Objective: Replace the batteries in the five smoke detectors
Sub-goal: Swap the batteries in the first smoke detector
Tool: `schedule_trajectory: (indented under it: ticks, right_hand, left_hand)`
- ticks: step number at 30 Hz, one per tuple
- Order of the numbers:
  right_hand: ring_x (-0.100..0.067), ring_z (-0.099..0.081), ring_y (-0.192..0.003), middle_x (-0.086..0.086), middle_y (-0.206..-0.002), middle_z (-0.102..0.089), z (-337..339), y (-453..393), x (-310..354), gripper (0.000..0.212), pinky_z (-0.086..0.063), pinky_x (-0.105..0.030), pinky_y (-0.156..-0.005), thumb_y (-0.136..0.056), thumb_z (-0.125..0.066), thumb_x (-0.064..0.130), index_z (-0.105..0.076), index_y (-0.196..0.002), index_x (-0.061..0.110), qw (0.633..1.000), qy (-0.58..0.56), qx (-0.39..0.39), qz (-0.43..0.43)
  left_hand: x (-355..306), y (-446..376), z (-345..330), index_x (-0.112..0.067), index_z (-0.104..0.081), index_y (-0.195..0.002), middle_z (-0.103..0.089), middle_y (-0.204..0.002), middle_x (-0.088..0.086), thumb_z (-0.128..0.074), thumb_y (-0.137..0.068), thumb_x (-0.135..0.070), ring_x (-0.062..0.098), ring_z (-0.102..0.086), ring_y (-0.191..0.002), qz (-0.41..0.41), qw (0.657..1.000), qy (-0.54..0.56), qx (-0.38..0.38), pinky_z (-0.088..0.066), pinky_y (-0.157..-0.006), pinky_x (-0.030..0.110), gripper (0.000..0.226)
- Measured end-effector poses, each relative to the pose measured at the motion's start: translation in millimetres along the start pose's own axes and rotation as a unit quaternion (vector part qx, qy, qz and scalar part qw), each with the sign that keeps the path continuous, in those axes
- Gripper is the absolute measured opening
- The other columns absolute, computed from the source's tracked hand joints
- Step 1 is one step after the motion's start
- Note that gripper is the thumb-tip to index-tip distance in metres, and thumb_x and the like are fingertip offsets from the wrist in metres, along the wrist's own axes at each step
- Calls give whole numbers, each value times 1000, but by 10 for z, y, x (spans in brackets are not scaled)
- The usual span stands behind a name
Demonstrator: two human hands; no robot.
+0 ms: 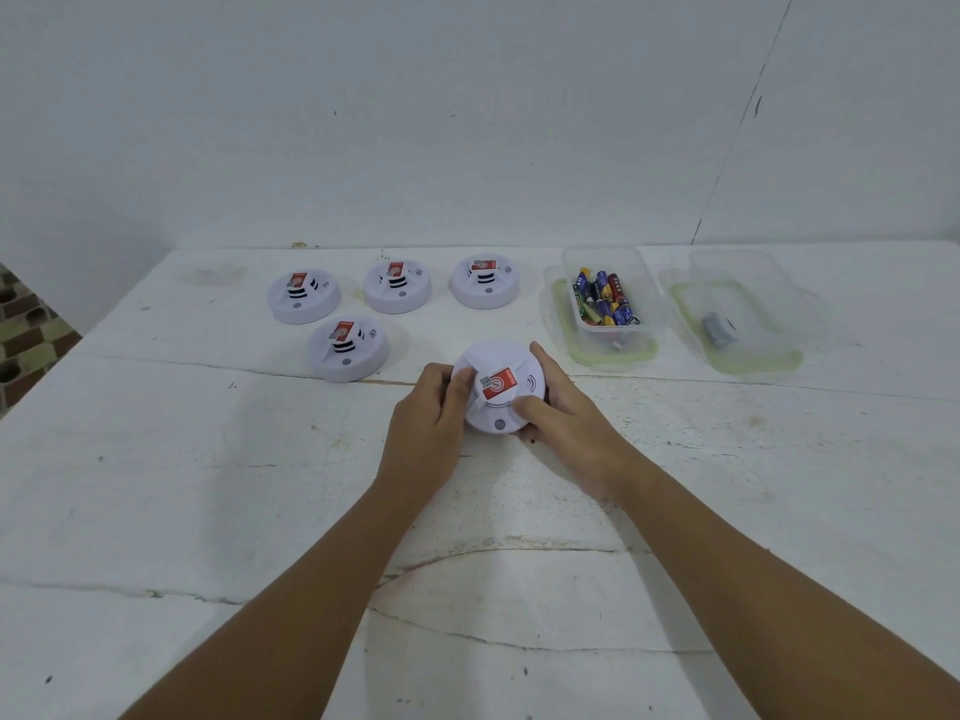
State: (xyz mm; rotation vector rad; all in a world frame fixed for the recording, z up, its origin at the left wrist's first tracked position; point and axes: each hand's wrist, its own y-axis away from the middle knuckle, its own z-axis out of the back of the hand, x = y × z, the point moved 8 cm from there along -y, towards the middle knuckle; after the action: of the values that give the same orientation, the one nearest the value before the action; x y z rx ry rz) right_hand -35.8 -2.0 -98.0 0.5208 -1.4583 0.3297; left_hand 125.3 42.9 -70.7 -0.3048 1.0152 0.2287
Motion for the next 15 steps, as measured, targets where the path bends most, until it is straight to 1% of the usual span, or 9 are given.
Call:
schedule_trajectory:
  ticks: [3, 6, 8, 11, 13, 15]
  right_hand:
    - [-7, -62, -117, 3, -151, -55, -1, -9, -9, 75, -53, -16, -79, -105, -54, 8, -18, -166, 30, 1000, 0, -3, -3]
    - [-9, -61, -119, 2, -152, -55, 17, -25, -33, 74, -53, -15, -77, -104, -55, 9, -20, -166, 29, 1000, 6, -8, -1]
    - [-13, -61, -125, 3, -152, -55, 21, -24, -29, 74, -53, -16, -79, -103, -57, 11, -21, -166, 30, 1000, 8, -12, -2]
    - [-18, -59, -131, 3, -150, -57, 21, -38, -38, 76, -54, -21, -84, -97, -60, 19, -25, -164, 30, 1000, 21, -12, -3]
    - [-19, -59, -132, 4, -149, -58, 22, -46, -49, 77, -53, -25, -89, -95, -61, 23, -26, -163, 30, 1000, 27, -12, -6]
    - [-16, -59, -132, 6, -149, -58, 26, -37, -37, 79, -53, -25, -90, -95, -62, 24, -24, -164, 32, 999, 34, -15, -5]
  left_hand:
    - [-2, -3, 2, -16, -62, -107, -66, -85, -7, -43, -109, -44, -6, -57, -70, 1, 1000, 1, -2, -42, -60, 10, 35]
    - [-4, -1, 1, -16, -62, -107, -67, -87, -6, -42, -109, -45, 3, -58, -71, 1, 1000, -3, -2, -42, -60, 10, 35]
    - [7, 0, 2, -16, -61, -107, -66, -87, -6, -42, -109, -45, 6, -58, -73, 5, 1000, -1, -2, -42, -60, 10, 35]
    - [9, -1, -1, -16, -61, -107, -67, -88, -3, -42, -109, -44, 8, -58, -73, 5, 1000, -3, -2, -42, -60, 10, 35]
    - [8, -2, 0, -16, -62, -107, -67, -88, -3, -42, -109, -45, 8, -58, -73, 5, 1000, -3, -3, -42, -59, 11, 35]
    - [15, -2, -1, -18, -61, -107, -68, -88, -3, -41, -109, -46, 8, -58, -74, 5, 1000, -3, -2, -43, -60, 12, 35]
